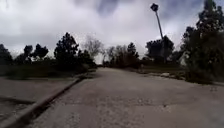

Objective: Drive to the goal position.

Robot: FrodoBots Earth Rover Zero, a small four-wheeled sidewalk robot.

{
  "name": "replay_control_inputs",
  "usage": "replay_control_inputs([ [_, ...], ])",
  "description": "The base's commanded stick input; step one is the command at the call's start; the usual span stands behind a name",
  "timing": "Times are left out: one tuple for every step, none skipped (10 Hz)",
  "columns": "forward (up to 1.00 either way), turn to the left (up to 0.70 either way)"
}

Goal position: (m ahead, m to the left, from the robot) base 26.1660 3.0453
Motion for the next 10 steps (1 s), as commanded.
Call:
replay_control_inputs([
  [0.7,0.0],
  [0.7,0.0],
  [0.7,0.0],
  [0.7,0.12],
  [0.7,0.27],
  [0.7,0.15],
  [0.7,0.0],
  [0.7,0.0],
  [0.7,0.0],
  [0.7,0.0],
])
